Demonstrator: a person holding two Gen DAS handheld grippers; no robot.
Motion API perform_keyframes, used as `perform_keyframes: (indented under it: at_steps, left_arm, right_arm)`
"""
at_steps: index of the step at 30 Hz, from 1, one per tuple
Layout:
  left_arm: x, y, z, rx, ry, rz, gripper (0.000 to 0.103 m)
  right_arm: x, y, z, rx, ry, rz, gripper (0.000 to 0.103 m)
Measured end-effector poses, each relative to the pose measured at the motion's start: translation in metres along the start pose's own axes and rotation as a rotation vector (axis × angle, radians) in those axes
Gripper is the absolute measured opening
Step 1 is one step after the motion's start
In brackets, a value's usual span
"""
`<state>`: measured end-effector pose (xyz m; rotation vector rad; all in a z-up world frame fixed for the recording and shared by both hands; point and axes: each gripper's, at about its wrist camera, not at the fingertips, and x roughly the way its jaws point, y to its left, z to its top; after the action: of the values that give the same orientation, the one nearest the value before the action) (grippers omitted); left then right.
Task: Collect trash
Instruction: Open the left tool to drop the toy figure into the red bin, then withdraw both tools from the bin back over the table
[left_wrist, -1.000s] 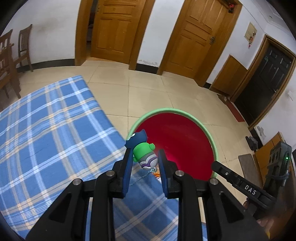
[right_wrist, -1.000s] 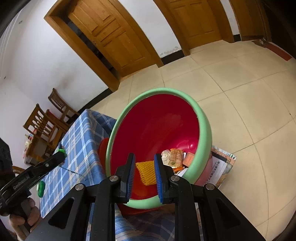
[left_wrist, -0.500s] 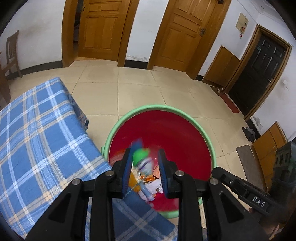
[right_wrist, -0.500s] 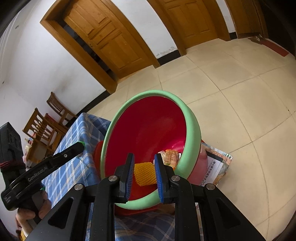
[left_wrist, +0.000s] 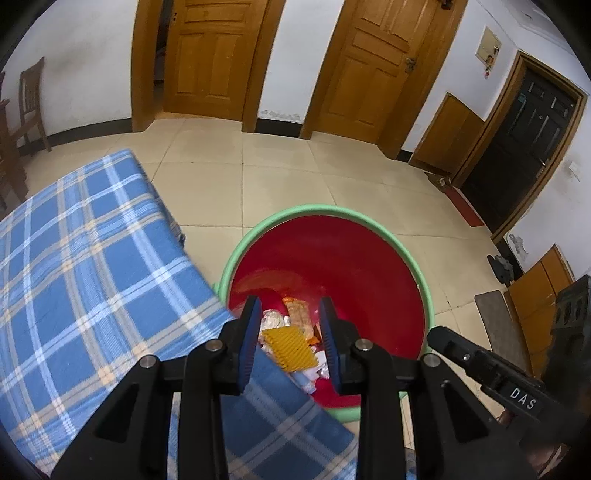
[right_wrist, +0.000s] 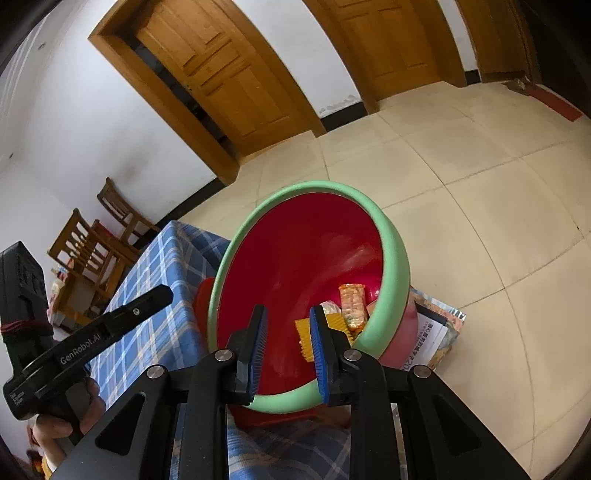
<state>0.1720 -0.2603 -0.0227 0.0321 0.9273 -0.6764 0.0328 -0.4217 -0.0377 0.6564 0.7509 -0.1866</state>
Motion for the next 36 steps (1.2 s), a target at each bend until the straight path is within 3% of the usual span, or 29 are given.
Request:
perform_keyframes:
  at_steps: [4, 8, 14, 18, 22, 36]
  left_arm:
    - [-0.013, 0.013, -0.007, -0.031, 0.0, 0.038, 0.043]
    - [-0.03, 0.024, -0.013, -0.049, -0.011, 0.08, 0.044]
    - [-0.061, 0.043, -0.028, -0.086, -0.041, 0.131, 0.058]
    - [-0.08, 0.052, -0.037, -0.109, -0.058, 0.169, 0.06]
    - [-0.101, 0.064, -0.048, -0.144, -0.084, 0.194, 0.069]
    - [-0.155, 0.09, -0.09, -0.208, -0.156, 0.342, 0.069]
  right_arm:
    - [-0.003, 0.012, -0.003, -0.03, 0.0, 0.006, 0.029]
    - [-0.006, 0.026, -0.007, -0.056, -0.001, 0.02, 0.043]
    - [-0.011, 0.056, -0.016, -0.119, 0.001, 0.033, 0.051]
    - [-0.013, 0.072, -0.026, -0.16, 0.005, 0.047, 0.056]
    - [-0.016, 0.088, -0.036, -0.198, 0.005, 0.059, 0.061]
    - [-0.034, 0.134, -0.074, -0.319, -0.026, 0.072, 0.075]
